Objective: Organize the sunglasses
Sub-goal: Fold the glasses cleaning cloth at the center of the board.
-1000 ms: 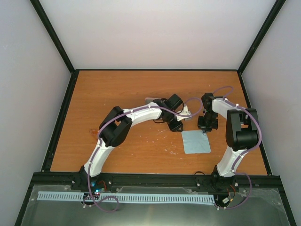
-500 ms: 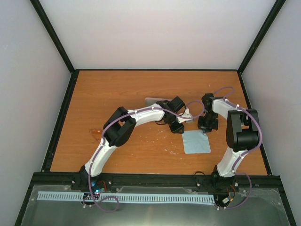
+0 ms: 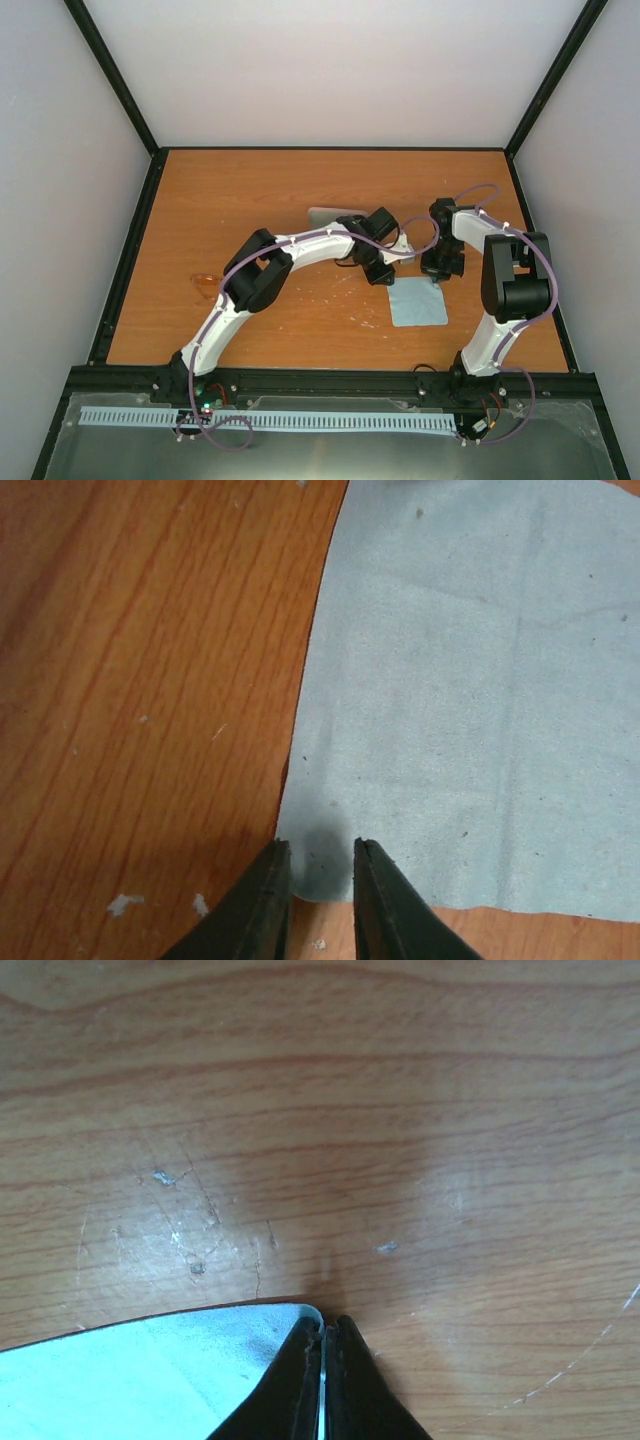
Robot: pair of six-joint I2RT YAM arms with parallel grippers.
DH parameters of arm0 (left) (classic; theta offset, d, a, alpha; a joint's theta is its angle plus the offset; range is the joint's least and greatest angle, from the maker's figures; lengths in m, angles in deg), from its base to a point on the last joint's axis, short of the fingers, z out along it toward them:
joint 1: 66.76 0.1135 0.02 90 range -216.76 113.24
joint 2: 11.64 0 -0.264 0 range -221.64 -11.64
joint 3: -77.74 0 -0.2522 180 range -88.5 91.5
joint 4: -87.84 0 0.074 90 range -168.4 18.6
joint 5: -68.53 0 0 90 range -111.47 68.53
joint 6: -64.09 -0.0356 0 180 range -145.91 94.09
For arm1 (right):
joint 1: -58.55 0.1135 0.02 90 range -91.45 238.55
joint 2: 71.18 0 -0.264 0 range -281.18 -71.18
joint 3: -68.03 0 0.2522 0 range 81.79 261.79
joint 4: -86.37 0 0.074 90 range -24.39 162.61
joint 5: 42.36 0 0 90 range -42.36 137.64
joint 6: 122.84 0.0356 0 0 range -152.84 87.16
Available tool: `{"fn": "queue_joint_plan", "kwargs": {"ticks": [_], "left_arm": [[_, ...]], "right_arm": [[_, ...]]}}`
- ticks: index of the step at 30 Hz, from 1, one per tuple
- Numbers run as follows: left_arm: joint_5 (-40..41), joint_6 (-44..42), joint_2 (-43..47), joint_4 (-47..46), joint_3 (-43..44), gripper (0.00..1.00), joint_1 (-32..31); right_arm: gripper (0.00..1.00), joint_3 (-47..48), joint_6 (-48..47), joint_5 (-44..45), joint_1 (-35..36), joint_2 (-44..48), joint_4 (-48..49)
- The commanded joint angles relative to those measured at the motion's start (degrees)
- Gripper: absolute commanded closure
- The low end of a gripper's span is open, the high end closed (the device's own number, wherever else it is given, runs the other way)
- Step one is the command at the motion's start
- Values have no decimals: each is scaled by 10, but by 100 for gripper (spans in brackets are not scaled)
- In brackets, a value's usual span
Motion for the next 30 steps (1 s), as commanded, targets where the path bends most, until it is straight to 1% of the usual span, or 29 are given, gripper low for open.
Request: {"fn": "queue_joint_plan", "kwargs": {"ticks": [1,5,8,12,15,21,30], "left_arm": [[2,-11,-4,19,4,81,-13],[21,-16,-3,17,-5,90,-17],[31,-19,-4,12,-11,99,-20],[43,-23,-4,12,-7,99,-22],[80,-34,-3,11,8,99,-21],[122,-57,7,-4,30,99,-16],[150,-86,14,-27,36,99,0]], "right_arm": [[97,-5,11,5,2,19,1],[97,-6,11,6,2,22,1],[97,-6,11,7,2,23,0],[97,-5,11,12,2,27,0],[97,-4,10,14,2,31,6],[97,0,4,11,-1,32,27],[97,32,-15,-7,-8,10,50]]}}
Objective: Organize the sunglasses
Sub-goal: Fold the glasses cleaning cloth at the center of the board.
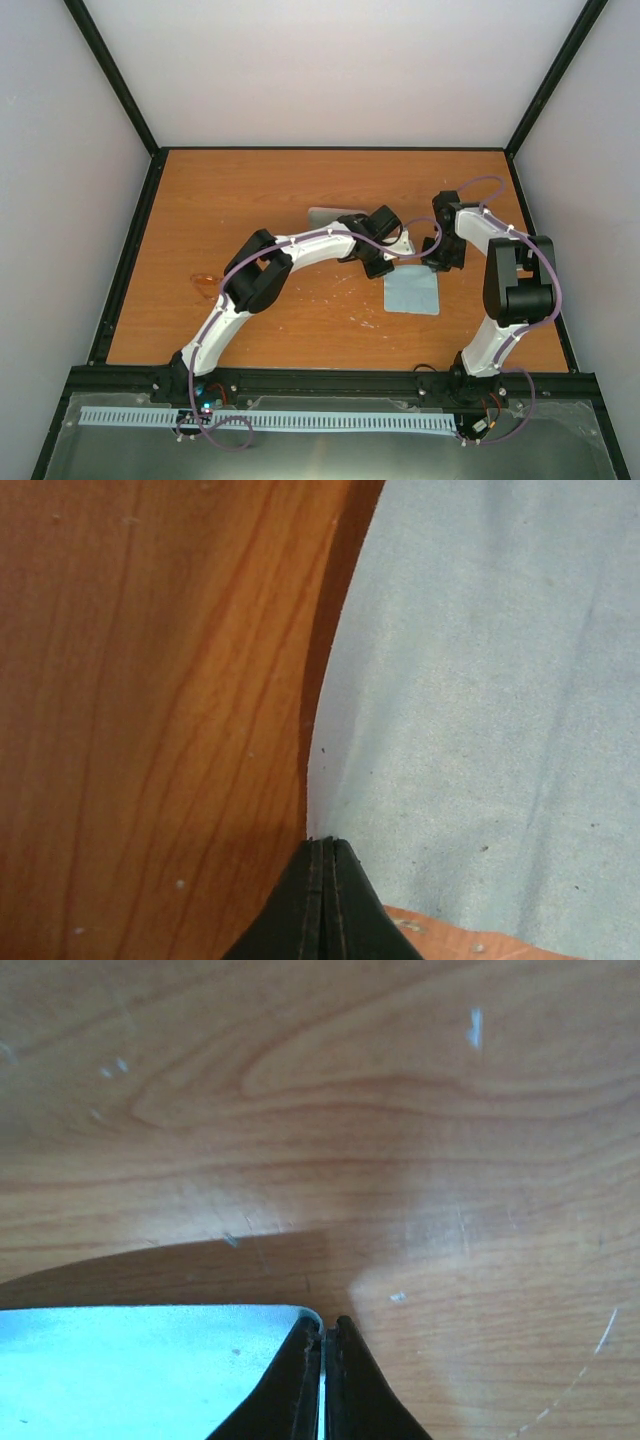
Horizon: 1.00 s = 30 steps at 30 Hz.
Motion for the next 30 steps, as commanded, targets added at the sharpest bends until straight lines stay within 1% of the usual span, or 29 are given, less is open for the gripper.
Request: {"fn": "queue_joint_plan", "kwargs": {"ticks": [1,7,11,15,19,25,30], "left_arm": [[28,-31,14,-17,28,99,7],[31,-36,19,-24,48,99,17],[38,-34,20,-26,71,99,21],[25,-24,23,-14,86,99,22],[23,-21,28,-14,71,99,22],[24,-24,41,-18,41,99,22],[22,-25,59,-37,-1,99,21]], "right_arm": [[97,28,-12,-12,-3,-10,24],[97,36,-22,-42,-3,-9,38],[97,34,-26,-40,-3,-8,35],[97,31,-26,-28,-3,-3,31],[97,25,-22,-28,-3,11,33],[97,3,-18,-59,-3,40,42],[97,-16,-21,-65,-3,59,39]]}}
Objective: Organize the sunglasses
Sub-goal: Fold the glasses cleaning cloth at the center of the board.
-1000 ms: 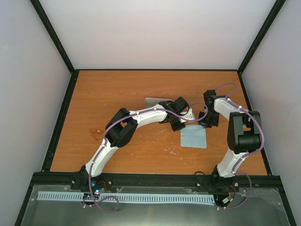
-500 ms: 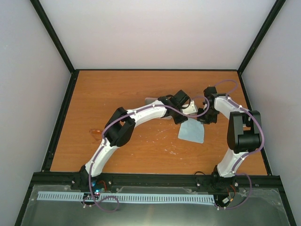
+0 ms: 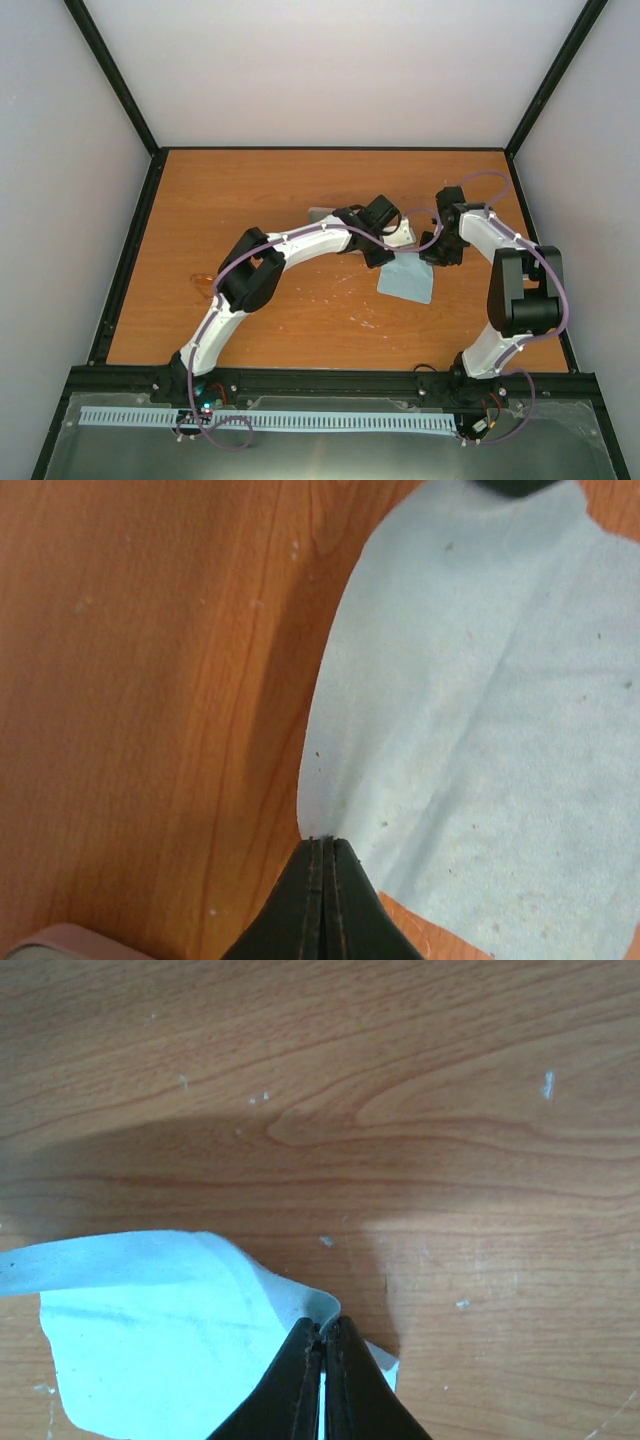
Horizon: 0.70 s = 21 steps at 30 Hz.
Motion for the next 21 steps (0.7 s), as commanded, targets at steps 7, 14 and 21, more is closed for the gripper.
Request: {"fn": "queue_joint_plan", "kwargs": {"ticks": [7,14,21], "left_arm": [[-10,8,56,-21,-42,99,4],[-18,19,75,-26,-73,99,-7],[-23,25,95,-37,-118,99,-29]], "right_arm": [[97,-36,-3,-13,-1,38,0],[97,-57,2,-15,-1,61,-5],[97,-77,7,-23,-1,77,-6]]}}
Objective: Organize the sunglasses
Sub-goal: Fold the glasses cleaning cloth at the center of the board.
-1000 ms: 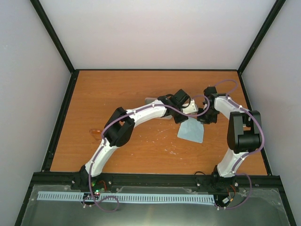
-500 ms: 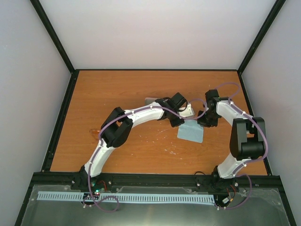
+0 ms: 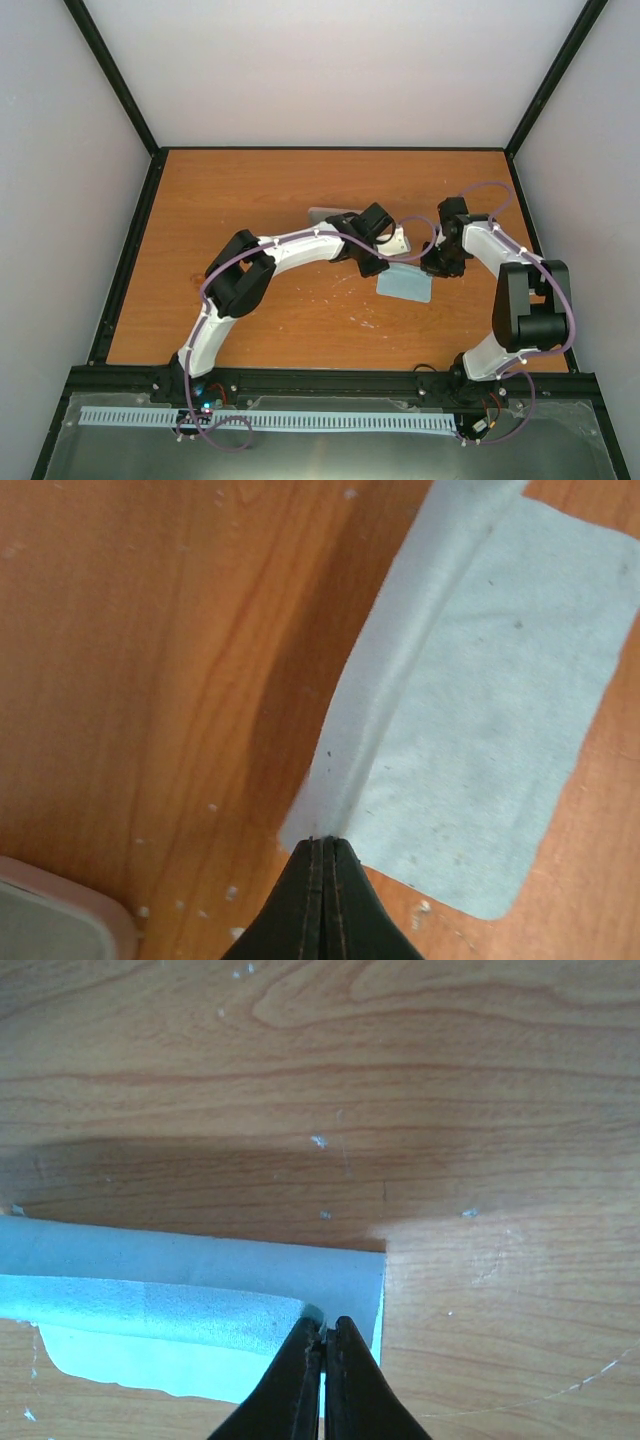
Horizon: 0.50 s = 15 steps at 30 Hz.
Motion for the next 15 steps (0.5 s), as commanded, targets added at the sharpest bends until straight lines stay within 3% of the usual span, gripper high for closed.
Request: {"fn": "queue_joint_plan", "kwargs": {"ticks": [1,15], "left_arm": [[-12,12,31,-17,-24,99,-18],[-15,14,33,-19,-43,98,-23]], "right_arm": [[97,-15,8,-7,-1,18,-3],[97,-60,13,-25,0,19,10]]}}
